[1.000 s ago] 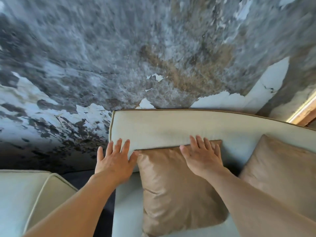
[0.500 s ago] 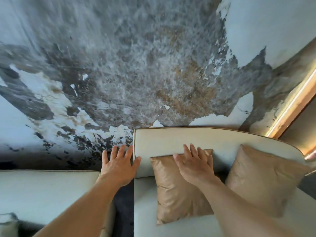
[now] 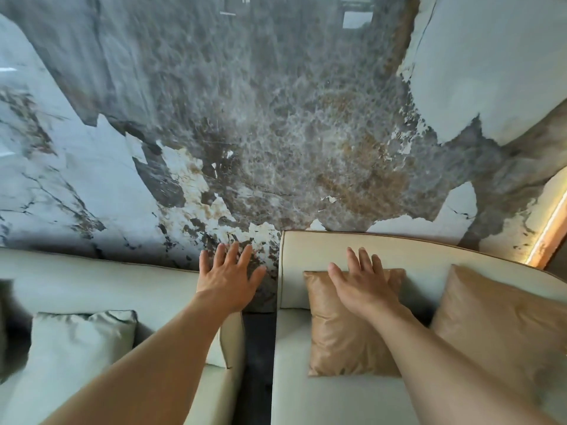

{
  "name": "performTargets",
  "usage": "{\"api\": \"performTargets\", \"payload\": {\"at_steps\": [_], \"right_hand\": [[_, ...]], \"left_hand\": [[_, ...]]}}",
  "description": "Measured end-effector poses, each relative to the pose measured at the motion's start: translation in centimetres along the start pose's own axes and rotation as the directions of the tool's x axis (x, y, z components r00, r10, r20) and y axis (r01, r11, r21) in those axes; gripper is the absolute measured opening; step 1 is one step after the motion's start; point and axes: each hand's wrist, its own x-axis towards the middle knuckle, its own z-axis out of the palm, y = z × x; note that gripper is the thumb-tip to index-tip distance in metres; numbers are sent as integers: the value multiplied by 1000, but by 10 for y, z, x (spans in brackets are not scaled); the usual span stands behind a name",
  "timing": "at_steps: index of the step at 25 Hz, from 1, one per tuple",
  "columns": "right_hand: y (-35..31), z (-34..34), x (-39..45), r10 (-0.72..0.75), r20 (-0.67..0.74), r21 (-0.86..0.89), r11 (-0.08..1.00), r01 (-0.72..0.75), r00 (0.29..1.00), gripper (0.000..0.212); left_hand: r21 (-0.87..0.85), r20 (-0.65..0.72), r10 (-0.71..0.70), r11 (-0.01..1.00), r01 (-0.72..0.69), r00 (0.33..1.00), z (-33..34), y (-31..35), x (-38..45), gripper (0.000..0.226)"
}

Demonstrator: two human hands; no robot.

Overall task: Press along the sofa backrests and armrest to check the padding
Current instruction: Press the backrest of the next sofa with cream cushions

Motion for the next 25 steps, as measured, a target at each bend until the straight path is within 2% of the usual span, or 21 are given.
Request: {"api": "performTargets", "payload": {"at_steps": [7,14,21,25], "right_hand": [[-20,7,-62,-115,10,44,992,115,993,75],[-69,24,-92,-235,46,114,967,229,971,73],[-136,49,-99,-292,59,117,952,283,955,74],[-181,65,-108,-263,71,72,964,258,962,74]], "left_hand": [[50,-67,-76,996,79,995,-33,-45,-81,72],[134,-100,-191,970,204,976,-63,-107,-132,69],[163,-101,-247,951,261,964,-72,-180,-159,67],[122,-92,-243,960,253,966,-54,-238,-158,68]]}}
